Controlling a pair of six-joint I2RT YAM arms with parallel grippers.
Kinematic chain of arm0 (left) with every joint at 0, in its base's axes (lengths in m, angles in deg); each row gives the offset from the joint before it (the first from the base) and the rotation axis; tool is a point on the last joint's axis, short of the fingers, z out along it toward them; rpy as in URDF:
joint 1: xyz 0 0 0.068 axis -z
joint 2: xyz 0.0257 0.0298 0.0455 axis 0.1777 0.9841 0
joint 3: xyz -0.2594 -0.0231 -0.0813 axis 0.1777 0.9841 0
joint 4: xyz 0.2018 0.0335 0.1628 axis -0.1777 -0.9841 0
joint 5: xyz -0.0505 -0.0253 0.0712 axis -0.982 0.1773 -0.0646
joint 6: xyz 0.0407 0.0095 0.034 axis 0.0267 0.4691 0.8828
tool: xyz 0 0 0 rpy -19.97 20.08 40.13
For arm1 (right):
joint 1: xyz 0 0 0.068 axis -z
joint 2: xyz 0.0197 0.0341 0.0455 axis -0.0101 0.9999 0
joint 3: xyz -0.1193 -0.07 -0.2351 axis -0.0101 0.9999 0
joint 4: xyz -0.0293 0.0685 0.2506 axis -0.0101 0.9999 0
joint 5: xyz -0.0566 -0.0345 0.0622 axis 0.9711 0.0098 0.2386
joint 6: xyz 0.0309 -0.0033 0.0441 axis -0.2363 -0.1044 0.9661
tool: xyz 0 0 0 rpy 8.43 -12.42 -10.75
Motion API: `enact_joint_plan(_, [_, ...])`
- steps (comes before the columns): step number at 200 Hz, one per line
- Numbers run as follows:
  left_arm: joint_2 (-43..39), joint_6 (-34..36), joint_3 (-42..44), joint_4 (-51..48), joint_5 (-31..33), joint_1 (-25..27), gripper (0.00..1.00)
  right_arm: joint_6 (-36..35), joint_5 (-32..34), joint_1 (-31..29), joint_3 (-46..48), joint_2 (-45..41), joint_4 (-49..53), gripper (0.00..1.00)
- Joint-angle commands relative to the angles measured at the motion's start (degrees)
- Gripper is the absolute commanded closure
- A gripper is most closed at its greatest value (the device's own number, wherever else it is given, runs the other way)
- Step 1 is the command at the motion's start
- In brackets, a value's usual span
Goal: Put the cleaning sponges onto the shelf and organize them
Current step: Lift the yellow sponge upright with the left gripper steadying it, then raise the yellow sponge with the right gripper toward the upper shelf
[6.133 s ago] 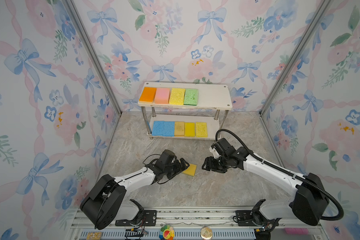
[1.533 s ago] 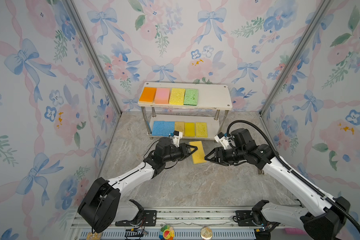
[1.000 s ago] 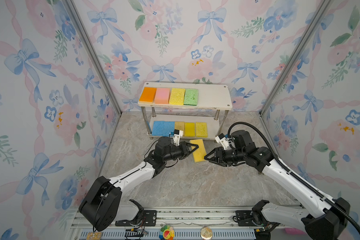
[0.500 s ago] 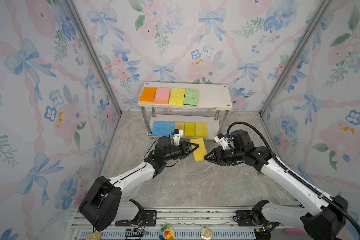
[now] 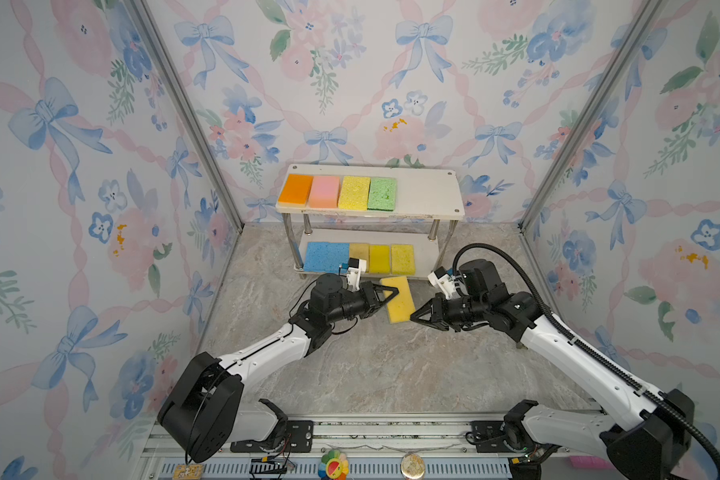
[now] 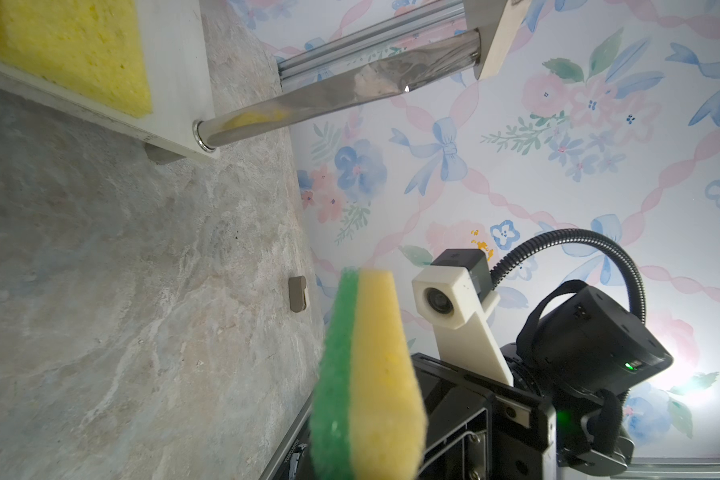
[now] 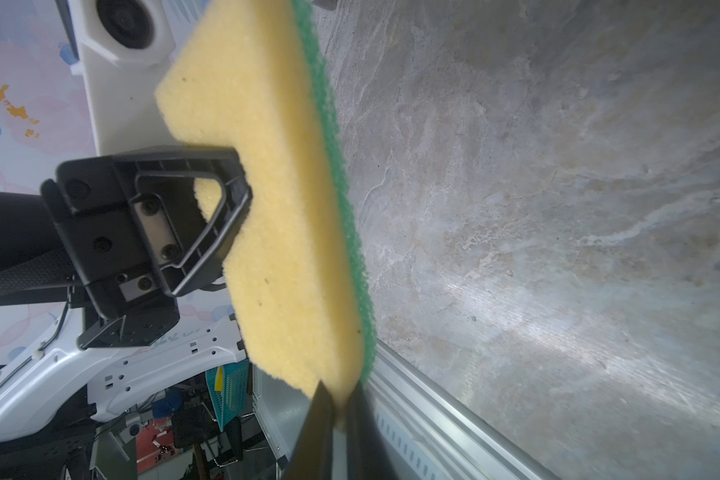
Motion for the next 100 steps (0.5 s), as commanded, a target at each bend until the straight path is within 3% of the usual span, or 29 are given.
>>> enact_joint_plan(1, [-0.4, -0.7, 0.3, 1.3, -0.3, 0.5, 0.77, -0.8, -1.0, 0.4, -1.2, -0.5, 0.4, 0.92])
enact_joint_plan(31, [-0.7, -0.7, 0.1, 1.3, -0.8, 0.3, 0.53, -0.7, -0.4, 0.3, -1.3, -1.0, 0.6, 0.93])
enact_joint_plan(72, [-3.1, -1.0, 2.8, 1.3, -1.7, -2.5, 0.31, -1.8, 1.4, 0.5, -1.5, -1.6, 2.8, 0.94])
enact_joint_plan(100, [-6.8, -0.2, 4.9, -0.5, -1.2, -5.2, 0.26, -2.4, 5.8, 1.0, -3.5, -1.9, 8.2, 0.94])
